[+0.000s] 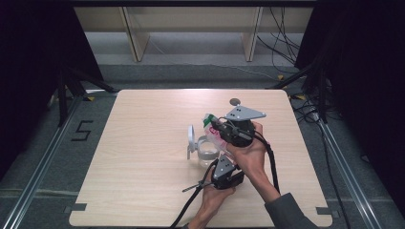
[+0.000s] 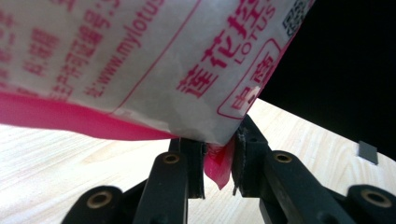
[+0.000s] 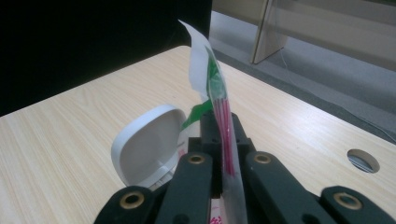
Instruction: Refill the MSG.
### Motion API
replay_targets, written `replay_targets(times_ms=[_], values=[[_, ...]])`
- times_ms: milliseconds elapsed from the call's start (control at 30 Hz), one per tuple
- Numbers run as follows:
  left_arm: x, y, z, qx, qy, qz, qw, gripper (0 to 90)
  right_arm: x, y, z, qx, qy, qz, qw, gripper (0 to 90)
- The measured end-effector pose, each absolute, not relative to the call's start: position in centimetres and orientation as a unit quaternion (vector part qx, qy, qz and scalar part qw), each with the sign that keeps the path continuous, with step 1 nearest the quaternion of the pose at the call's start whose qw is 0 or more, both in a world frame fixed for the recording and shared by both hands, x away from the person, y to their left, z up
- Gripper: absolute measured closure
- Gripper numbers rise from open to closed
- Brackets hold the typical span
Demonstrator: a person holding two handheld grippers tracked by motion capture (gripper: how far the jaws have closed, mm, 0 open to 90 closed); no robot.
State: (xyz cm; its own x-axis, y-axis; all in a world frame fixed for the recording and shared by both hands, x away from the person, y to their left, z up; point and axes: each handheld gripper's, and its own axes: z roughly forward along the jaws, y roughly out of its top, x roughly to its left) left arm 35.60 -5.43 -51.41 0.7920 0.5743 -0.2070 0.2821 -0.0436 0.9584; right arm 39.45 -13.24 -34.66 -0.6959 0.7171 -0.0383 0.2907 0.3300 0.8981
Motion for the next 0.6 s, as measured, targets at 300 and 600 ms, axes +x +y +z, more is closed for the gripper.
replay_targets(times_ms=[300, 600], values=[[35.55, -5.48, -51.37, 0.710, 0.298, 0.125, 0.626, 76.4, 39.40, -12.97, -34.77, 0.331, 0.783, 0.482, 0.214, 90.0], [35.54, -5.55, -51.23, 0.712, 0.294, 0.132, 0.623, 76.5, 39.55, -12.75, -34.93, 0.329, 0.779, 0.489, 0.212, 90.0]])
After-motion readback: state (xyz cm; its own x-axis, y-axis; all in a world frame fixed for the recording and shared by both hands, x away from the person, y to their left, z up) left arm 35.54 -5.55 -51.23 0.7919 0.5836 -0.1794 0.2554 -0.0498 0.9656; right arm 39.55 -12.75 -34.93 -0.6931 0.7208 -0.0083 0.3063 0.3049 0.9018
